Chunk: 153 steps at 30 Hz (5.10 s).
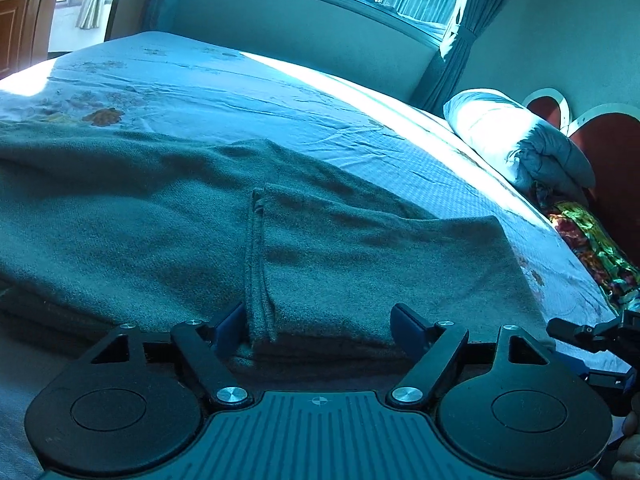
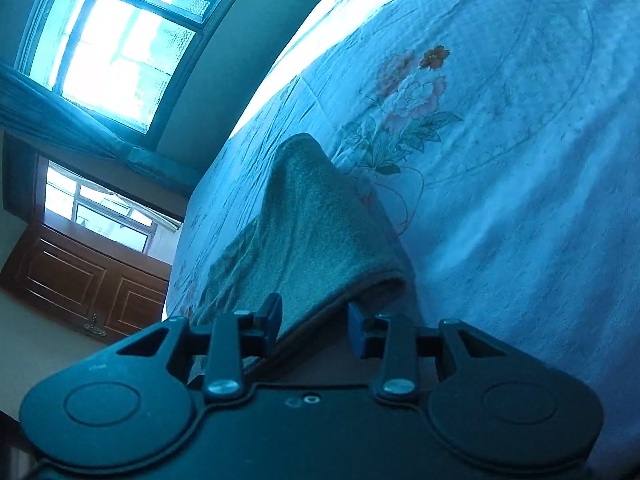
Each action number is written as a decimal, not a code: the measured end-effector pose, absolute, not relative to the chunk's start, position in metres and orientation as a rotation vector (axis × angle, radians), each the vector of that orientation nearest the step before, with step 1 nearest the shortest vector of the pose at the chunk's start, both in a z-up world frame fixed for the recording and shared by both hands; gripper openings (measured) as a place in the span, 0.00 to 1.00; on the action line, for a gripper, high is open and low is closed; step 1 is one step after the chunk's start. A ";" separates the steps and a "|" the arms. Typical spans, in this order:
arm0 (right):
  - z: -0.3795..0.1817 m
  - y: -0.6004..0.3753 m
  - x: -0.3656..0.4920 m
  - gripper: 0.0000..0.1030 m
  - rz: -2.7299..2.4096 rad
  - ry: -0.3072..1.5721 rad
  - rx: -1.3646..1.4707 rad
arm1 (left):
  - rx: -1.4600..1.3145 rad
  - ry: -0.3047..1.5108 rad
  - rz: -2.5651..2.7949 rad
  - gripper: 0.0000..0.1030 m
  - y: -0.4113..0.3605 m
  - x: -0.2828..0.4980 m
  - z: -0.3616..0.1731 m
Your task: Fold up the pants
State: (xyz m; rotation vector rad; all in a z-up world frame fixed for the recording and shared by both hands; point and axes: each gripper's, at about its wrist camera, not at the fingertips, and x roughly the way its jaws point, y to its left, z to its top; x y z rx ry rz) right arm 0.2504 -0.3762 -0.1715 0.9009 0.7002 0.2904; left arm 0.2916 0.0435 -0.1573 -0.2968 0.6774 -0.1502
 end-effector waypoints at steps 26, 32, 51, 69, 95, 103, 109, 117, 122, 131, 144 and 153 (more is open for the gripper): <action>-0.140 -0.356 0.391 0.05 0.366 0.760 0.292 | -0.246 0.673 -0.161 0.76 0.042 0.300 -0.160; -0.176 -0.397 0.400 0.05 0.236 0.810 0.580 | -0.236 0.681 -0.160 0.76 0.038 0.307 -0.160; -0.130 -0.345 0.293 0.19 0.329 0.659 0.322 | -0.217 0.632 -0.079 0.76 0.041 0.294 -0.145; -0.126 -0.331 0.307 0.37 0.315 0.626 0.286 | -0.140 0.649 -0.127 0.52 0.013 0.363 -0.141; -0.134 -0.305 0.276 0.58 0.394 0.567 0.137 | -0.106 0.635 -0.090 0.19 0.040 0.340 -0.133; -0.133 -0.269 0.259 0.63 0.365 0.560 0.004 | -0.110 0.603 -0.048 0.25 0.066 0.307 -0.132; -0.124 -0.265 0.235 0.65 0.413 0.539 0.068 | -0.252 0.598 0.131 0.27 0.168 0.263 -0.131; -0.128 -0.222 0.227 0.65 0.413 0.535 0.050 | -0.434 0.618 0.215 0.27 0.243 0.238 -0.166; -0.124 -0.194 0.231 0.69 0.374 0.518 0.037 | -0.528 0.618 0.217 0.51 0.270 0.258 -0.182; -0.129 -0.142 0.239 0.69 0.384 0.517 -0.009 | -0.662 0.515 0.074 0.68 0.318 0.282 -0.217; -0.177 -0.101 0.259 0.86 0.274 0.628 -0.263 | -0.510 0.569 0.133 0.44 0.299 0.284 -0.199; -0.173 -0.107 0.257 0.86 0.294 0.618 -0.244 | -0.418 0.560 0.166 0.40 0.289 0.276 -0.175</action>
